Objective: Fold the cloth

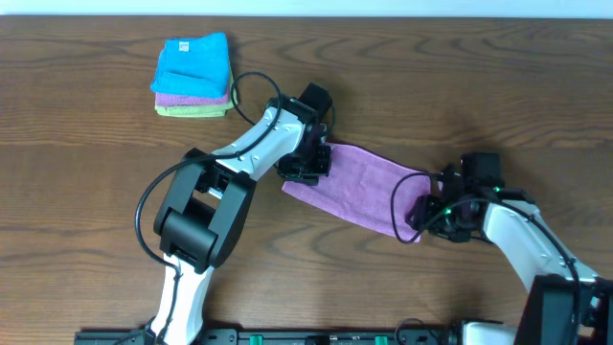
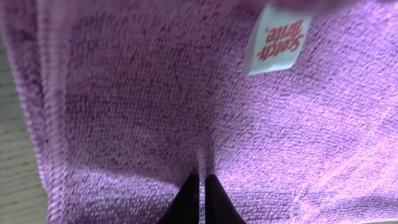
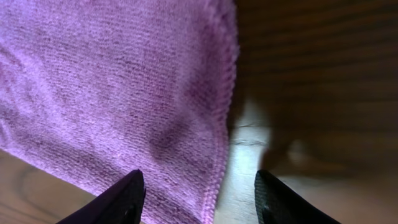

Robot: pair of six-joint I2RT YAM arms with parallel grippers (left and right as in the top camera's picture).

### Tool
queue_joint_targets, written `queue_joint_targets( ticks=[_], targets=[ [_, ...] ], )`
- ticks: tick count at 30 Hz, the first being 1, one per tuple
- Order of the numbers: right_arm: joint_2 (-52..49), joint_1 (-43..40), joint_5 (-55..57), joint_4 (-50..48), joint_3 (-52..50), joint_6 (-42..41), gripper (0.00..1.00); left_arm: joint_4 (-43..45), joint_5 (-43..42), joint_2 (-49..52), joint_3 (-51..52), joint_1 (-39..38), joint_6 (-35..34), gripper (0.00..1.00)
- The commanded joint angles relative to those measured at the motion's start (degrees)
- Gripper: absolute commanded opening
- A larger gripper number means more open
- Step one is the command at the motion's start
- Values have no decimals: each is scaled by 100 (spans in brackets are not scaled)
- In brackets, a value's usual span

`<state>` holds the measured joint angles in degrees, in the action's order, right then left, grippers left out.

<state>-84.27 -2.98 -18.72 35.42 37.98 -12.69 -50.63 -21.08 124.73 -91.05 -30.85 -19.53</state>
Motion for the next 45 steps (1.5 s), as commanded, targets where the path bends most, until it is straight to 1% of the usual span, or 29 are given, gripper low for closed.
queue_joint_targets(
  ticks=[1,5,9,12,15,19,22,29,32,33,35,39,45],
  targets=[
    [-7,-31,-291,-129,-136,-319,57,-85,173,13,31,7,-39,6],
    [-7,-31,-225,-269,-264,-409,57,-197,223,17,61,7,-31,6],
    [-7,-31,-111,-570,-533,-667,55,-212,219,20,144,7,-42,6],
    [-7,-31,-92,-752,-691,-706,50,-308,201,20,245,2,-44,6],
    [-7,-31,-74,-894,-798,-756,42,-372,201,22,422,-26,-42,6],
    [-7,-31,-68,-935,-870,-809,41,-420,87,22,697,-96,-44,6],
    [-7,-33,-37,-940,-874,-809,38,-605,-190,22,796,-160,-118,6],
    [-7,-31,46,-931,-874,-597,41,-1091,-413,20,796,-223,-326,6],
    [-7,-31,52,-835,-874,-409,40,-1150,-402,20,796,-227,-323,6],
    [-7,-31,55,-822,-874,-391,38,-1143,-404,20,796,-227,-323,6],
    [-7,-31,52,-820,-876,-319,23,-1123,-404,20,796,-227,-323,6],
    [-7,-31,50,-844,-876,-245,2,-1128,-450,20,796,-227,-326,6],
    [4,-31,52,-931,-833,-138,1,-1034,-448,20,796,-216,-367,6]
  ],
)
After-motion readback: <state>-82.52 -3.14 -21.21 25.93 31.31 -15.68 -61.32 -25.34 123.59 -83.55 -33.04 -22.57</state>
